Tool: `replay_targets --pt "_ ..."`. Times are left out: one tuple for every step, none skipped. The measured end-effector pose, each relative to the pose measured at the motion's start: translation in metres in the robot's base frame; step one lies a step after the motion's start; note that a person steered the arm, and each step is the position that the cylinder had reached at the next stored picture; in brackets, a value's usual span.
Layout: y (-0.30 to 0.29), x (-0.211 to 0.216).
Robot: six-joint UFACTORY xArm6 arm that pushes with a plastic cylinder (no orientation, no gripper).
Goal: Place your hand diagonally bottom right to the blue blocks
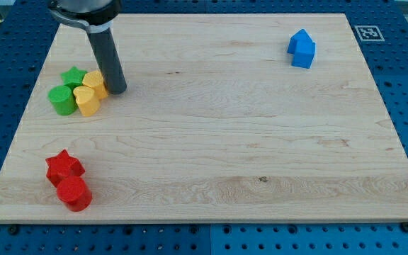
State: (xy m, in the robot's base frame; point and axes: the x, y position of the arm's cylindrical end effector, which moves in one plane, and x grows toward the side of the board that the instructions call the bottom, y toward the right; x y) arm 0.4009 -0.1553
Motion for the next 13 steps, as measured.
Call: replay_targets --pt "0.035 0.000" --pt "0.059 0.000" --pt "0.093 0.008" --pt "0.107 0.009" --pt "0.111 0.012" --pt "0.139 0.034" --pt "0.175 0.058" --pt "0.215 0.075" --pt "0.255 0.086" --pt "0.289 0.090" --pt "0.299 0.090" --pt "0.299 0.090" --pt "0.300 0.090"
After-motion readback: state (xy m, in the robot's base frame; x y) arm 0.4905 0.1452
